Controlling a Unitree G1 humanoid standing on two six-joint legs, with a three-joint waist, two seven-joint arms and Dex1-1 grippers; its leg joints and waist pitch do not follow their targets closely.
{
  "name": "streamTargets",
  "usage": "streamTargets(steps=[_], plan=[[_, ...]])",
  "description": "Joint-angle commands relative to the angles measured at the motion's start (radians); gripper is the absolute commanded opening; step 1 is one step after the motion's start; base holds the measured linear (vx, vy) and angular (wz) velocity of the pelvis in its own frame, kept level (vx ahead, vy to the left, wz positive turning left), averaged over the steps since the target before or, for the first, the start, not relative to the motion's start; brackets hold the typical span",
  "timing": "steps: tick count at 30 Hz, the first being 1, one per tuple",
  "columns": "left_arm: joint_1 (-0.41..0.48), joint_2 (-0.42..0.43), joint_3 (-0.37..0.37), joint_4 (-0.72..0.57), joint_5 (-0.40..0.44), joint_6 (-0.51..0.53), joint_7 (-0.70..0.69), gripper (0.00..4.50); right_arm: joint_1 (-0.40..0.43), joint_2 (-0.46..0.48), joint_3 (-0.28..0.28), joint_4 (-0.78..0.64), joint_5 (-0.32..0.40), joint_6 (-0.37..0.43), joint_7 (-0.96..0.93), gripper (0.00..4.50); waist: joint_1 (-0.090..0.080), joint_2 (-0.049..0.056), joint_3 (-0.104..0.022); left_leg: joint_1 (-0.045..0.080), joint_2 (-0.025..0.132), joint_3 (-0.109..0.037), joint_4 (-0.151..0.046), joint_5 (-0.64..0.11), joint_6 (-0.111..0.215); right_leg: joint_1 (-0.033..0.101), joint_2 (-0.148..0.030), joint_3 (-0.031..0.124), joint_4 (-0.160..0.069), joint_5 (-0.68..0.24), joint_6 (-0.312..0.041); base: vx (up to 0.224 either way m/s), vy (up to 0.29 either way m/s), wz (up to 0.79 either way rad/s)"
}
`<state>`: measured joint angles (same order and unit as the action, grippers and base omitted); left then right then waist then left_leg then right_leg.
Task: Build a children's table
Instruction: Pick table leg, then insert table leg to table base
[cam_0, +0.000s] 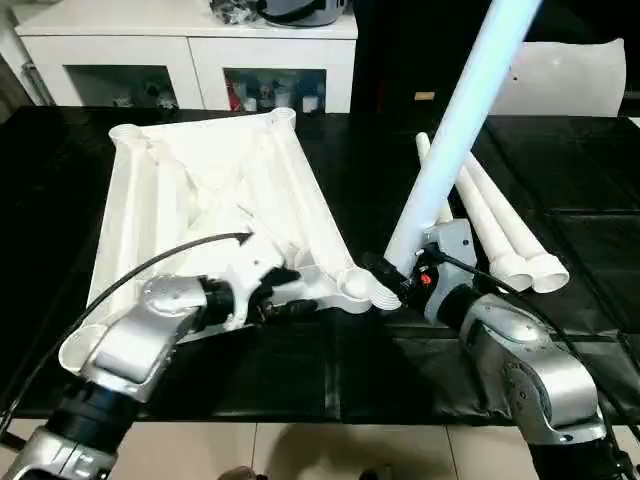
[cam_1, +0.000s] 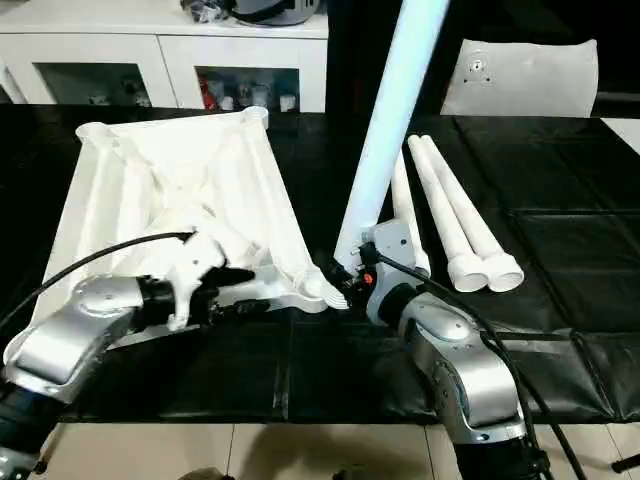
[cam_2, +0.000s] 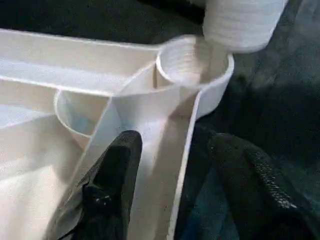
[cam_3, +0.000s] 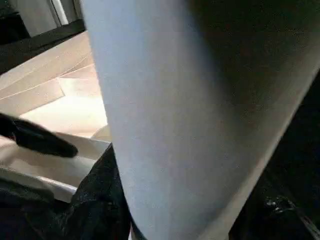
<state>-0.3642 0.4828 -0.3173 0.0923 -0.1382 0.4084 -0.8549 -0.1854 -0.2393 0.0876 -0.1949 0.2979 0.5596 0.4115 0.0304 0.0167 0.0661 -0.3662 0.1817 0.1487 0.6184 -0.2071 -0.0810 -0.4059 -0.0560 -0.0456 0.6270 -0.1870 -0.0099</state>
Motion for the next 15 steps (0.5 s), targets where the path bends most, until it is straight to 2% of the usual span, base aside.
streamTargets(steps=[1, 4, 8, 15], plan=[[-0.021, 0.006, -0.015, 0.006, 0.019, -0.013, -0.008, 2.31, 0.000, -0.005, 0.009, -0.011, -0.013, -0.004, 0.008, 1.92, -0.002, 0.004, -0.066, 0.001, 0.029, -0.002, -0.083, -0.183, -0.011, 0.052, -0.063, 0.049, -0.089, -0.298, -0.143, 0.000, 0.000, 0.00], [-0.035, -0.003, -0.017, 0.023, 0.031, -0.004, 0.005, 2.12, 0.001, -0.005, 0.008, -0.013, -0.004, 0.012, 0.005, 1.92, -0.002, 0.001, -0.067, 0.001, 0.029, 0.000, -0.081, -0.174, -0.009, 0.053, -0.063, 0.049, -0.088, -0.273, -0.158, 0.000, 0.000, 0.00], [-0.052, -0.005, -0.021, 0.049, 0.042, -0.009, -0.005, 1.72, -0.002, -0.007, 0.014, -0.009, -0.004, 0.009, 0.010, 1.92, -0.001, 0.002, -0.066, 0.001, 0.028, -0.001, -0.081, -0.179, -0.010, 0.052, -0.065, 0.048, -0.090, -0.303, -0.152, 0.000, 0.000, 0.00], [-0.067, 0.008, -0.033, 0.075, 0.053, -0.011, -0.042, 1.27, -0.011, -0.008, 0.018, -0.002, -0.004, 0.009, 0.025, 1.92, 0.000, 0.000, -0.066, 0.002, 0.029, -0.001, -0.081, -0.175, -0.007, 0.051, -0.065, 0.048, -0.089, -0.298, -0.153, 0.000, 0.000, 0.00]])
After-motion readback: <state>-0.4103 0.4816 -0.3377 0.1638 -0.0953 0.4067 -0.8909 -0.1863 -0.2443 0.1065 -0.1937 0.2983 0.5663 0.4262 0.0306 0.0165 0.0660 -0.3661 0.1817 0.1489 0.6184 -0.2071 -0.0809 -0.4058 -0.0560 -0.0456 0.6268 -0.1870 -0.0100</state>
